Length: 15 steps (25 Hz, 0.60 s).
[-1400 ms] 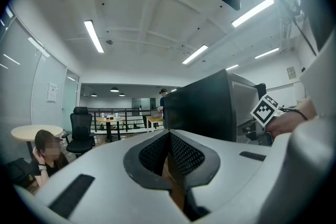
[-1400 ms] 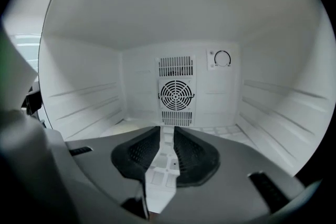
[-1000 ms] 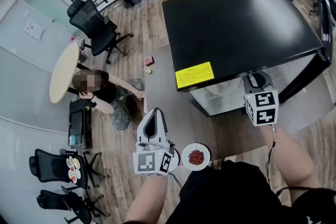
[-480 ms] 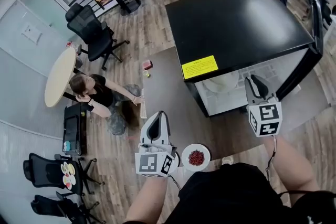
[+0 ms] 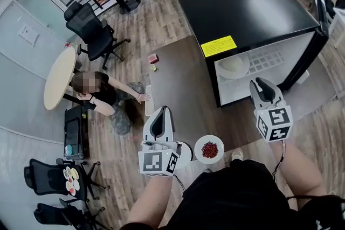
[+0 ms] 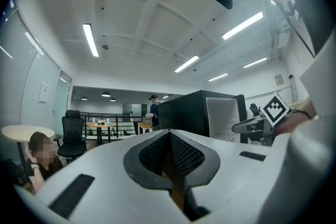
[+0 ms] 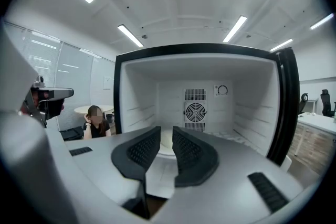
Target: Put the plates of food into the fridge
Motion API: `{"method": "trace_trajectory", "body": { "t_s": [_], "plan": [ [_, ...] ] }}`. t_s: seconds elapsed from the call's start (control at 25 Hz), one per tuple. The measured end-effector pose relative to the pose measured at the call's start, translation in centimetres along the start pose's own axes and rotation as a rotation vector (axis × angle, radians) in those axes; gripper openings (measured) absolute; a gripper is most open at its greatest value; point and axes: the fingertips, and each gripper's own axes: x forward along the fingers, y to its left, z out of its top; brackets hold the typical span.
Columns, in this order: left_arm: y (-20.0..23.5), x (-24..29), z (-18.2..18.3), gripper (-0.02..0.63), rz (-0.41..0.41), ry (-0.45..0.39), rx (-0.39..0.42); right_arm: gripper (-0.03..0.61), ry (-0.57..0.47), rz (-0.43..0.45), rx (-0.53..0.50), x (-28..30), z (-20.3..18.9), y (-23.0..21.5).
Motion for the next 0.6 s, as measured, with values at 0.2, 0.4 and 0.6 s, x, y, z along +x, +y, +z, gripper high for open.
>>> {"method": "trace_trajectory", "body": {
  "t_s": [0.2,0.4,0.6],
  "plan": [
    [1.6,-2.8,0.1,0.003,-0.009,-0.001,-0.013,0.074,0.046,0.016,0.023,-2.3,-2.3,3.9],
    [4.2,-5.7,-0.8,0.003,-0.015,0.006,-0.032,0.074,0.111,0.041,0.058,-3.8,-5.0,8.2],
    [6.4,-8.3,-2.3,0.004,-0.034,0.038,-0.03,0.074,0.169,0.036,0.089,-4.6,-9.0,11.8]
  ]
}}
